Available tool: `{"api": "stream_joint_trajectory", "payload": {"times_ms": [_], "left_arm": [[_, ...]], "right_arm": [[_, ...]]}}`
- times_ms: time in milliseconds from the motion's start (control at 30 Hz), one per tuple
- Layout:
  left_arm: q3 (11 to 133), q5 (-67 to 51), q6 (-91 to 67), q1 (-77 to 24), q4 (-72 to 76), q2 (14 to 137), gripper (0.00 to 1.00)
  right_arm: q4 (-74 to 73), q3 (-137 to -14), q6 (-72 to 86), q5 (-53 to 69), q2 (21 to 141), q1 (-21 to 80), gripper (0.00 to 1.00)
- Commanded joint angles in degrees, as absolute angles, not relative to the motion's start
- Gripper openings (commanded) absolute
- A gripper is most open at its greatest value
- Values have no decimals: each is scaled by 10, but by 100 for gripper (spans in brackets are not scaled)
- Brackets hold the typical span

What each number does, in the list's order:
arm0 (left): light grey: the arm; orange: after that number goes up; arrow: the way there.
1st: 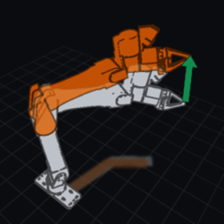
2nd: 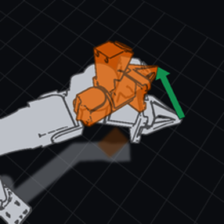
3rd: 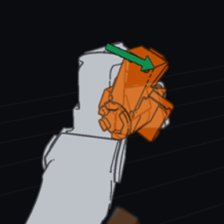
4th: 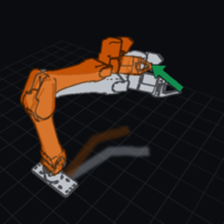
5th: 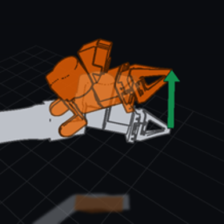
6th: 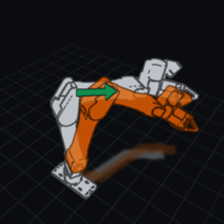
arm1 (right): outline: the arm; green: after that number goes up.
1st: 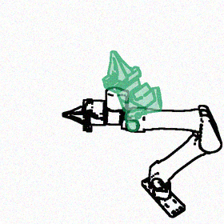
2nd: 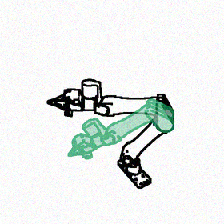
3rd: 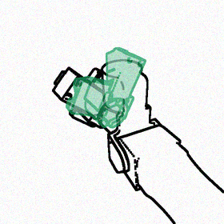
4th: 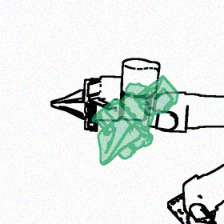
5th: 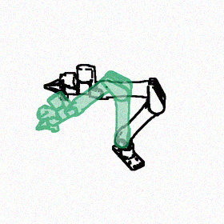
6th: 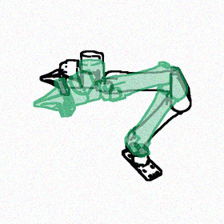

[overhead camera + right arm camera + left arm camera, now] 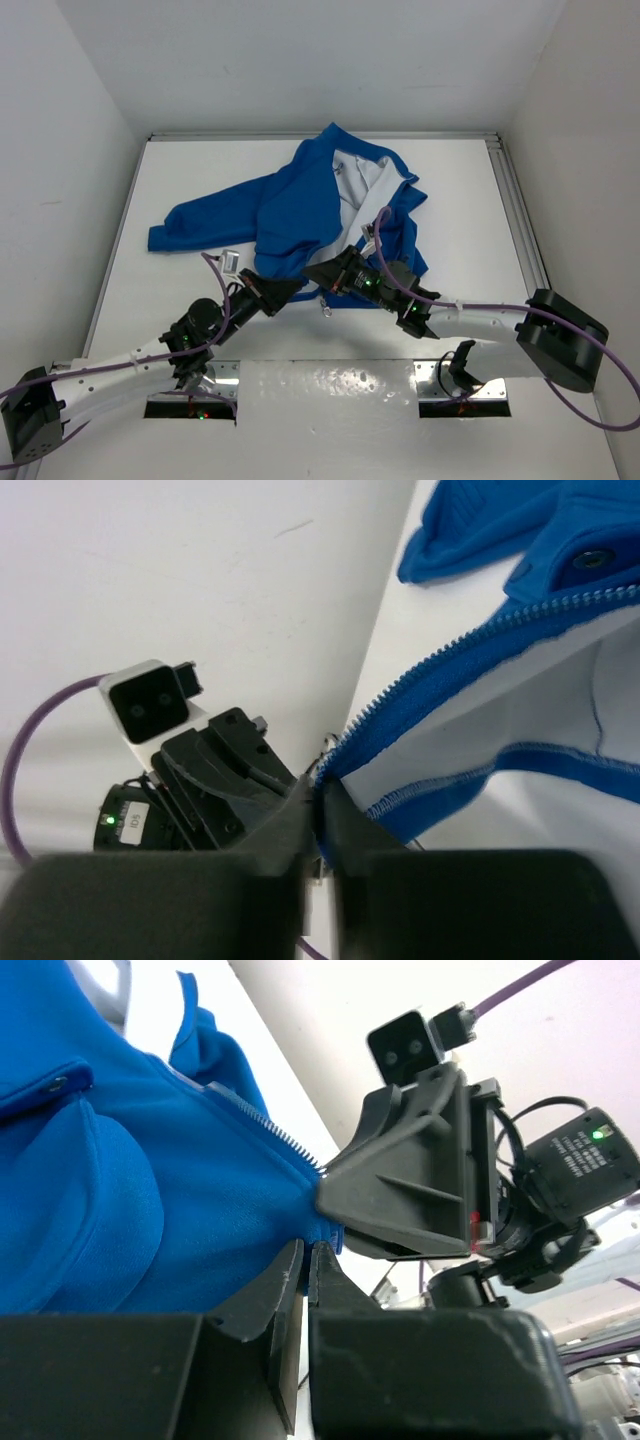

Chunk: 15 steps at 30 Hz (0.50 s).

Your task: Zip up the jacket

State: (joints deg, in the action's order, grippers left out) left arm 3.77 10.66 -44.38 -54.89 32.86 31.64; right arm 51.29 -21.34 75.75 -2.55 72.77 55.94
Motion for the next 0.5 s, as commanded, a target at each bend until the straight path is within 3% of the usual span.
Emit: {"api": "stream_joint_trajectory", "payload": {"times_ms": [0, 100, 233, 333, 367, 400, 433, 467], "left_arm": [[63, 127, -431, -545, 326, 300, 0], [68, 157, -423, -546, 281, 273, 0], [79, 196, -402, -546, 234, 252, 0], [86, 214, -386, -546, 218, 250, 0], [88, 221, -383, -546, 215, 251, 0], [95, 224, -380, -546, 208, 255, 0], [98, 230, -373, -546, 202, 257, 0], [102, 235, -368, -546, 199, 258, 0]], "right_arm": [[470, -229, 746, -25, 714, 558, 19], [403, -234, 721, -42, 691, 559, 52], [319, -229, 679, -65, 643, 558, 68], [250, -225, 630, -78, 602, 559, 73], [230, -227, 619, -79, 588, 559, 69], [178, -230, 605, -92, 585, 559, 57], [151, -242, 581, -98, 584, 559, 25], [129, -243, 569, -100, 589, 560, 13]]}}
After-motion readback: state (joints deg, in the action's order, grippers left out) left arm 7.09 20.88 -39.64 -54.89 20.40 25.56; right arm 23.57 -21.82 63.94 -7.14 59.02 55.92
